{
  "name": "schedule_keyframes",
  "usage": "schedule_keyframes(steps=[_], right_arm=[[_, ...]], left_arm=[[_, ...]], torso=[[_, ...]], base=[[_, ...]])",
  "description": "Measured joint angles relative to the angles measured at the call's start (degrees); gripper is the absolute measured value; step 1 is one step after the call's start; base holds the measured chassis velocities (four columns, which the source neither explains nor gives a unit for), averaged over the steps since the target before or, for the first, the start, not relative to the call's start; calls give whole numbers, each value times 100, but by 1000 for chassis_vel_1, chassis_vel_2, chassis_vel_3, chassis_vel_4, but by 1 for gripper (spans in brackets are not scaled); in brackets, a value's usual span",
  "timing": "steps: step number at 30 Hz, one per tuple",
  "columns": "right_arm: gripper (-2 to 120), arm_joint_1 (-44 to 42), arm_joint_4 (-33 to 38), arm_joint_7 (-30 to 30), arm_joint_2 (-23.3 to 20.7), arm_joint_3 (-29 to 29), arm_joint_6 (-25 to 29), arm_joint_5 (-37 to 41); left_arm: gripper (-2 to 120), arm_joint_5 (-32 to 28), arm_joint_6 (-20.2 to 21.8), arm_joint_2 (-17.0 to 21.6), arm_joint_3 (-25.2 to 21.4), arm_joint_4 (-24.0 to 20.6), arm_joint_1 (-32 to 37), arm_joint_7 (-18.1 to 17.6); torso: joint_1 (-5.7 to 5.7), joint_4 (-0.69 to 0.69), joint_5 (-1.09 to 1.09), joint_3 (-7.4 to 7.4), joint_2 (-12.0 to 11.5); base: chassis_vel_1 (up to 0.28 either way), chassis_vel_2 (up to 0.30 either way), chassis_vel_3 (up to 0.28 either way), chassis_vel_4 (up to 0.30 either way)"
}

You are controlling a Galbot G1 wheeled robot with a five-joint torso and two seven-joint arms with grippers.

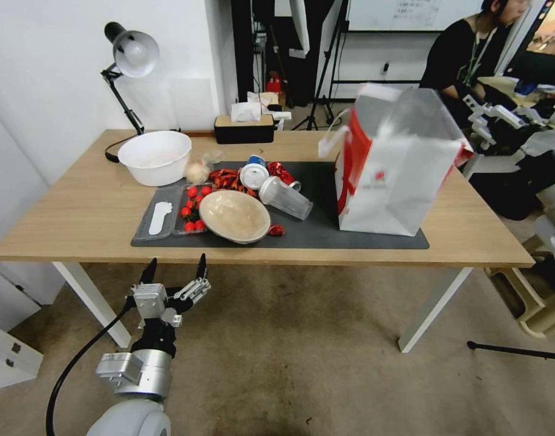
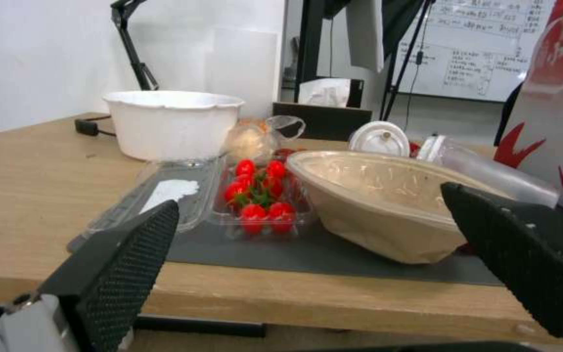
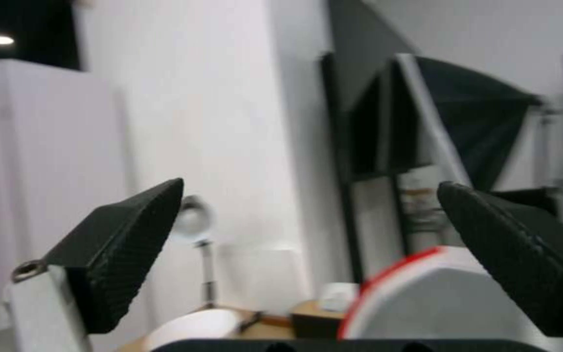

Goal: Pick up the food delivery bag from the floor and place it on the table.

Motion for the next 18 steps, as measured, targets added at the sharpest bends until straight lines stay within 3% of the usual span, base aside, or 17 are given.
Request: schedule_keyframes(steps=[4, 8, 9, 11, 16, 18], right_arm=[[100, -286, 278, -433, 98, -84, 91, -279], [100, -966, 429, -1005, 231, -117, 209, -1422], [100, -966, 429, -1005, 231, -117, 209, -1422], [100, -1306, 427, -1078, 346, -116, 246, -2202], [100, -1734, 533, -582, 559, -130, 209, -3067], [100, -2002, 675, -74, 756, -175, 128, -3447]], left_arm=[[100, -1, -1, 6, -17, -18, 12, 0], [100, -2, -3, 8, -24, -24, 14, -5], [100, -2, -3, 8, -24, -24, 14, -5], [100, -2, -3, 4, -22, -24, 14, -7], [100, -3, -3, 1, -19, -24, 14, -9], [100, -5, -4, -1, -21, -17, 14, -11]], torso=[[0, 1, -1, 0, 0], [0, 0, 0, 0, 0], [0, 0, 0, 0, 0], [0, 0, 0, 0, 0], [-1, 0, 0, 0, 0], [0, 0, 0, 0, 0]], base=[[0, 0, 0, 0], [0, 0, 0, 0], [0, 0, 0, 0], [0, 0, 0, 0], [0, 0, 0, 0], [0, 0, 0, 0]])
